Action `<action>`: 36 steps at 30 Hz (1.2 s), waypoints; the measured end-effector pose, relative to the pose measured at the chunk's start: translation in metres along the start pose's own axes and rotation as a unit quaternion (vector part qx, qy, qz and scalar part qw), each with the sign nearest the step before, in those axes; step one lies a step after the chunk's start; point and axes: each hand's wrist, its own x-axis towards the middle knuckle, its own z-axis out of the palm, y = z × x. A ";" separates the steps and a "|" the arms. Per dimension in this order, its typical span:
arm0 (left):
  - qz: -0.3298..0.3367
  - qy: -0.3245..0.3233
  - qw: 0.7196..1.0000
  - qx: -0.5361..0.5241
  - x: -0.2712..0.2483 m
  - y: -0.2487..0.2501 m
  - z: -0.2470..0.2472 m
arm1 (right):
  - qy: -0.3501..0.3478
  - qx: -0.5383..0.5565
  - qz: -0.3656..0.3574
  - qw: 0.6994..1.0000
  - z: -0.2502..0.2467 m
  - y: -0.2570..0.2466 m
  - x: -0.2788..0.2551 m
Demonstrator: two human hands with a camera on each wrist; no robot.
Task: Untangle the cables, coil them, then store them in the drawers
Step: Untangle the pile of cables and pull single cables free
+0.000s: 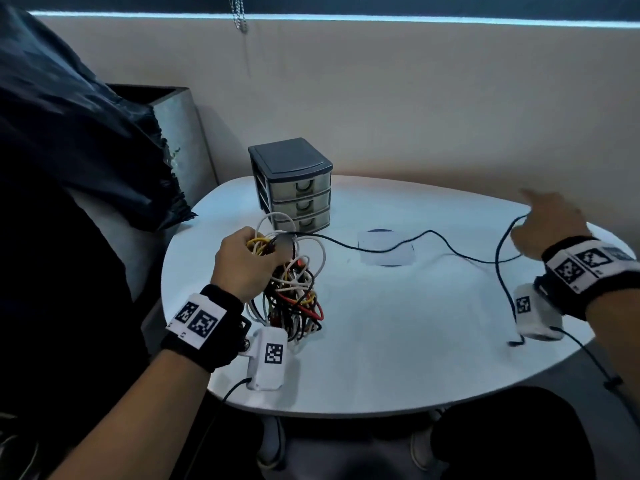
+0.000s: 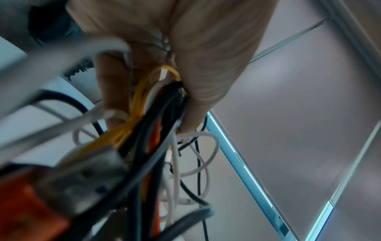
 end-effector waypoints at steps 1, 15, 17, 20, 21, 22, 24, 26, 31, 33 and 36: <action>0.008 -0.005 1.000 0.004 -0.001 0.002 0.002 | -0.032 -0.047 -0.018 0.998 0.001 -0.003 -0.005; 0.126 -0.033 0.972 0.195 -0.006 0.034 0.029 | -0.266 0.250 -0.258 0.895 0.070 -0.106 -0.074; 0.137 -0.010 0.969 0.204 0.006 0.044 0.017 | -0.241 0.288 -0.247 0.893 0.060 -0.108 -0.072; 0.160 -0.020 0.965 0.205 0.017 0.056 0.007 | -0.184 0.333 -0.235 0.894 0.054 -0.114 -0.066; 0.163 -0.043 0.963 0.210 0.016 0.058 0.008 | -0.191 0.337 -0.244 0.889 0.054 -0.117 -0.064; 0.165 -0.066 0.960 0.216 0.014 0.059 0.012 | -0.211 0.332 -0.250 0.885 0.056 -0.120 -0.064; 0.170 -0.098 0.957 0.214 0.007 0.053 0.023 | -0.255 0.325 -0.255 0.874 0.061 -0.126 -0.067; 0.170 -0.113 0.959 0.199 0.002 0.041 0.033 | -0.262 0.319 -0.246 0.877 0.064 -0.128 -0.070; 0.139 -0.117 0.971 0.158 -0.004 0.017 0.046 | -0.270 0.276 -0.228 0.894 0.074 -0.120 -0.073; 0.142 -0.113 0.973 0.140 -0.006 0.015 0.049 | -0.244 0.281 -0.224 0.901 0.077 -0.118 -0.071; 0.130 -0.117 0.977 0.123 -0.008 0.009 0.053 | -0.192 0.297 -0.223 0.908 0.076 -0.116 -0.068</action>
